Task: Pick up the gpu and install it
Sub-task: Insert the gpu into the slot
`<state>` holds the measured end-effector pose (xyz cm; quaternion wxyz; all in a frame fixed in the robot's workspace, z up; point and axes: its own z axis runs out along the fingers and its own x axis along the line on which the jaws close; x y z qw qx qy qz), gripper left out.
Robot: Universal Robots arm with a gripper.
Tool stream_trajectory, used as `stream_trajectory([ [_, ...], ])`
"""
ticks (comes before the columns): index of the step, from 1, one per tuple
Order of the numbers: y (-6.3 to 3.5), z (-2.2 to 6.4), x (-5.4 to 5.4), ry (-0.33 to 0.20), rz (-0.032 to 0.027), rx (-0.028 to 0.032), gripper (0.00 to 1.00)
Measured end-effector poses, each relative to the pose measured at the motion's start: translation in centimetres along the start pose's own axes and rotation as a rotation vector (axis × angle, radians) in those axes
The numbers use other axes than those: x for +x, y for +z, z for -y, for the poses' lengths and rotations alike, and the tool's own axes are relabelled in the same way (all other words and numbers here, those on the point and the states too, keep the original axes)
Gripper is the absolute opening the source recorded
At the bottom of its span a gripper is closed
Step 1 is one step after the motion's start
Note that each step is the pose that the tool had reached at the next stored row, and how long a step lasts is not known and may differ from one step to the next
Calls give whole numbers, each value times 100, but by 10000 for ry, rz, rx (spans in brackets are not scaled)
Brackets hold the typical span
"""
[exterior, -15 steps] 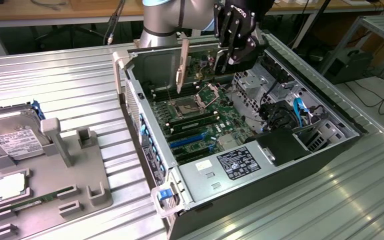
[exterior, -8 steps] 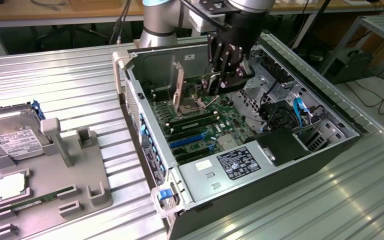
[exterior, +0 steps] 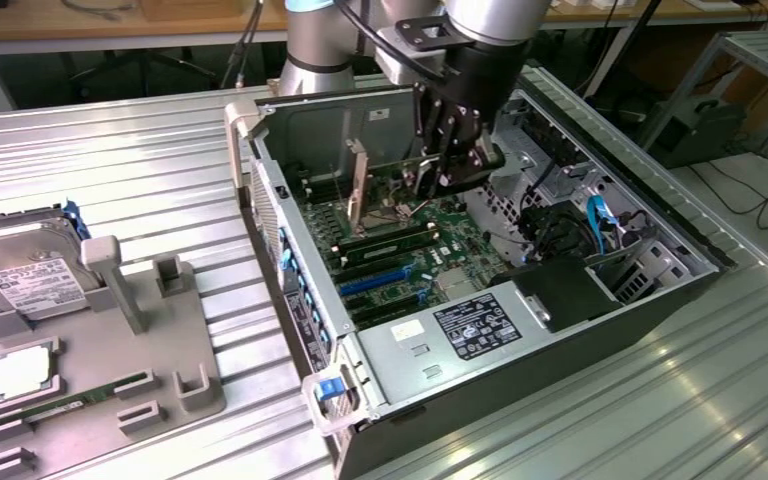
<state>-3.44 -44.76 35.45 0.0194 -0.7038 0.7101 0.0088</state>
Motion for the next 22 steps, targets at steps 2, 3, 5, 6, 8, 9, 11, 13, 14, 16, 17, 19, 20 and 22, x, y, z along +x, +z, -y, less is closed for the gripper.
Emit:
stream_trajectory([
  [2, 35, -1, 18, -3, 20, -3, 28],
  [3, 48, -1, 20, -1, 24, -55, 28],
  [5, 79, -2, 21, 1, 19, -76, 28],
  [6, 84, -4, 22, 2, 15, -78, 28],
  [8, 109, -7, 23, 1, 8, -121, 28],
  [9, 119, -9, 23, 3, 5, -149, 28],
  [11, 142, -10, 24, 6, 3, -228, 28],
  [13, 165, -11, 25, 8, 1, -286, 28],
  [14, 176, -12, 25, 10, -12, -297, 28],
  [16, 204, -12, 26, 10, -42, -330, 28],
  [17, 221, -16, 27, 11, -42, -337, 28],
  [19, 240, -65, 28, 9, -40, -338, 28],
  [20, 246, -96, 28, 10, -35, -338, 28],
  [22, 264, -149, 29, 11, -30, -336, 28],
])
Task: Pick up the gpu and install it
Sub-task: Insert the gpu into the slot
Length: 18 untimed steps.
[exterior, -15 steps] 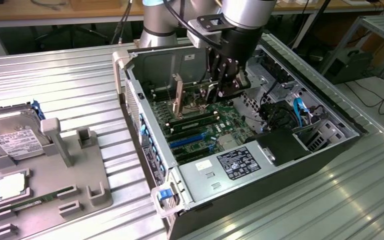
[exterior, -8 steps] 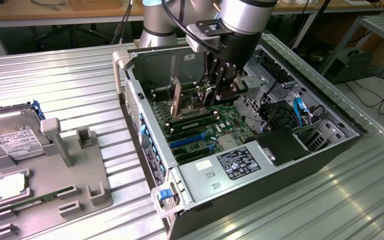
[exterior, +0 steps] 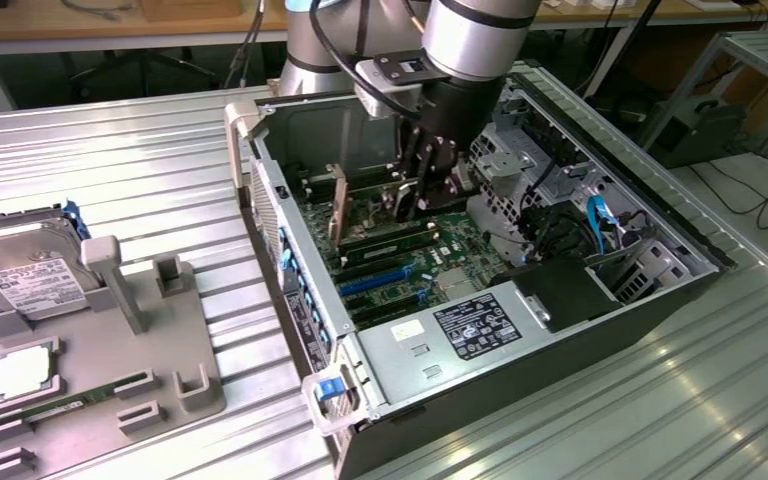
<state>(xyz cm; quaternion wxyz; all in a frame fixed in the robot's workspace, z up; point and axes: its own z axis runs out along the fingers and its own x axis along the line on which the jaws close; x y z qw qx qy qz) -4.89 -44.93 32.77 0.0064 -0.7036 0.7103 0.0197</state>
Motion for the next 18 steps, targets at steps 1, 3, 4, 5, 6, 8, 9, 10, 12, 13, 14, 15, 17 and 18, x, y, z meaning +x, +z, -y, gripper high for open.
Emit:
stream_trajectory([
  [1, 10, -18, 1, 0, -1, -1, 28],
  [3, 35, -28, 2, 0, -2, -1, 28],
  [4, 45, -28, 8, -2, -3, -2, 28],
  [5, 51, -28, 19, -1, -3, -2, 28],
  [6, 63, -28, 37, -1, -1, -1, 28],
  [8, 83, -31, 48, 1, 1, 0, 28],
  [9, 94, -39, 51, 1, 0, 0, 28],
  [10, 103, -53, 52, -1, 0, 0, 28],
  [12, 117, -75, 53, 0, -2, -1, 28],
  [13, 126, -81, 53, 0, -1, -1, 28],
  [14, 132, -81, 54, -1, -1, 0, 28],
  [15, 136, -81, 56, 0, -2, -1, 28],
  [17, 141, -81, 79, -1, -2, -2, 28],
  [18, 143, -81, 91, 0, -2, -1, 28],
])
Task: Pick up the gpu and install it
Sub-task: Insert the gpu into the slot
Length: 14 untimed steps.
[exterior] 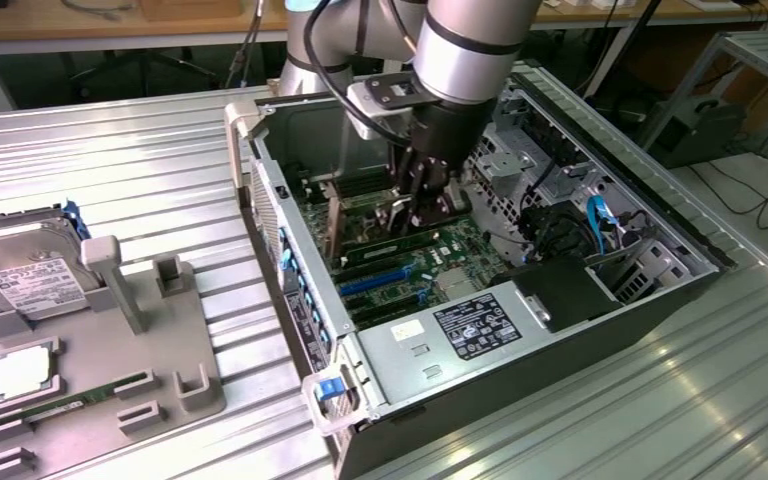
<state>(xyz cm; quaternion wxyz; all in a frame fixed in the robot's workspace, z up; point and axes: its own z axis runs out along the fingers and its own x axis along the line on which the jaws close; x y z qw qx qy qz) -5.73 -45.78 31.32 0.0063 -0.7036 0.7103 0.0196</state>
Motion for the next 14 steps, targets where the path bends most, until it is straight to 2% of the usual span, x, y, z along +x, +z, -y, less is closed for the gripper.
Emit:
stream_trajectory([
  [9, 123, -12, 26, -1, 1, 1, 28],
  [14, 180, -49, 28, 0, 1, 0, 28],
])
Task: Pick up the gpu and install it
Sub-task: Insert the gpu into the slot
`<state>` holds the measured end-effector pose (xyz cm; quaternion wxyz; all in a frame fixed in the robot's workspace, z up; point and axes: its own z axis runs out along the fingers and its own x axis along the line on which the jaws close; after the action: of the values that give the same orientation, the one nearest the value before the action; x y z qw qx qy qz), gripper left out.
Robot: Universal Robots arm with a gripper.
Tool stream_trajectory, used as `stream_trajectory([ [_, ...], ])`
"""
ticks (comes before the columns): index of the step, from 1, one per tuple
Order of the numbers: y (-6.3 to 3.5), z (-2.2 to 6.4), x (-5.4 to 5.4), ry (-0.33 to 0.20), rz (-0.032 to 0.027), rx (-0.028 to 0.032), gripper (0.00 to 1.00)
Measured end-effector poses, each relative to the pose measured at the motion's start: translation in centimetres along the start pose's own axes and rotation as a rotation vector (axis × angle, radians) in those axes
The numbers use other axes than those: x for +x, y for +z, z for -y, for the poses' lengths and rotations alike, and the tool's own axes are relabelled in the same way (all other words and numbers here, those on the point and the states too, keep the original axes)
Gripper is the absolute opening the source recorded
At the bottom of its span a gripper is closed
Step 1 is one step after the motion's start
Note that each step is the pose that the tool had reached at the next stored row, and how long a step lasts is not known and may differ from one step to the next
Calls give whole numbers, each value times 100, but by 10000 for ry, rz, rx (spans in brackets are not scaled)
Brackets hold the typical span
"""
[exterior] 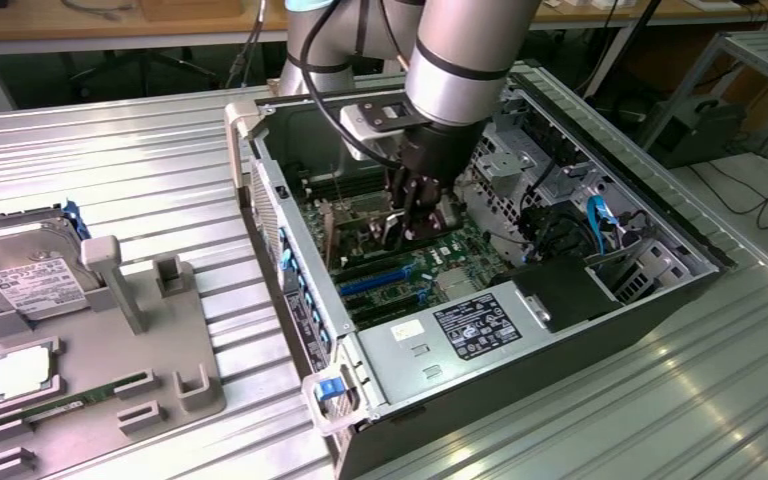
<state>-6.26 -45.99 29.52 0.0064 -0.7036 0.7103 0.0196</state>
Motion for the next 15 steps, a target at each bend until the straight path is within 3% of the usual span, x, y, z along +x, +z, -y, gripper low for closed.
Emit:
stream_trajectory([
  [15, 149, -34, 43, 0, -1, -4, 28],
])
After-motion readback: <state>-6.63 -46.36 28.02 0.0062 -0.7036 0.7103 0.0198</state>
